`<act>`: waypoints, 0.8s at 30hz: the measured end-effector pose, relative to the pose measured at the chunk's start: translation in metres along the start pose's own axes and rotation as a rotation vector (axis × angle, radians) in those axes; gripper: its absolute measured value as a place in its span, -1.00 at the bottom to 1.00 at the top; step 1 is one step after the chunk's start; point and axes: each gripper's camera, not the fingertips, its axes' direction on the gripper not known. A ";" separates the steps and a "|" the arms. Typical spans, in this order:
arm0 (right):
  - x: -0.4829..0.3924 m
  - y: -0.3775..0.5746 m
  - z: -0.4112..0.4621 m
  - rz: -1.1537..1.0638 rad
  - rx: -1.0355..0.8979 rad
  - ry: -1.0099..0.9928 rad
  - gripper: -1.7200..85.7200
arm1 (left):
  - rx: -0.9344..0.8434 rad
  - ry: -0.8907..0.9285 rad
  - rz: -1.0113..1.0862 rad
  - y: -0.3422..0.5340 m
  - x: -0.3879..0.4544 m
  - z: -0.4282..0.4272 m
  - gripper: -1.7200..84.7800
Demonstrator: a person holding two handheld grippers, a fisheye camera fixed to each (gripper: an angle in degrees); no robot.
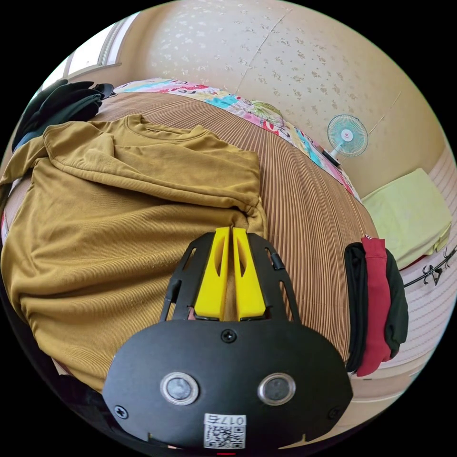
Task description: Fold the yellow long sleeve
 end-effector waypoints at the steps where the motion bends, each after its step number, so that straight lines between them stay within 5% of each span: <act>1: 0.000 0.001 0.001 0.003 0.000 -0.001 -0.92 | 0.138 0.093 0.012 0.002 -0.005 -0.040 -0.90; 4: 0.000 0.002 0.005 0.008 -0.002 0.002 -0.93 | 0.431 0.197 -0.014 0.010 -0.030 -0.146 -0.91; 7: -0.001 0.004 0.007 0.006 -0.002 0.008 -0.93 | 0.530 0.042 -0.047 0.011 -0.060 -0.216 -0.91; 9: -0.001 0.005 0.008 0.004 -0.003 0.011 -0.93 | 0.478 0.017 -0.086 0.007 -0.092 -0.219 -0.91; 13: -0.003 0.007 0.010 0.000 -0.004 0.018 -0.93 | 0.202 0.286 -0.411 0.023 -0.217 -0.143 -0.87; 17: -0.009 0.010 0.012 -0.015 -0.007 0.046 -0.93 | 0.333 0.382 -0.724 0.107 -0.298 -0.105 -0.89; 24: -0.014 0.014 0.016 -0.028 -0.008 0.073 -0.93 | 0.232 0.496 -0.635 0.116 -0.294 -0.068 -0.73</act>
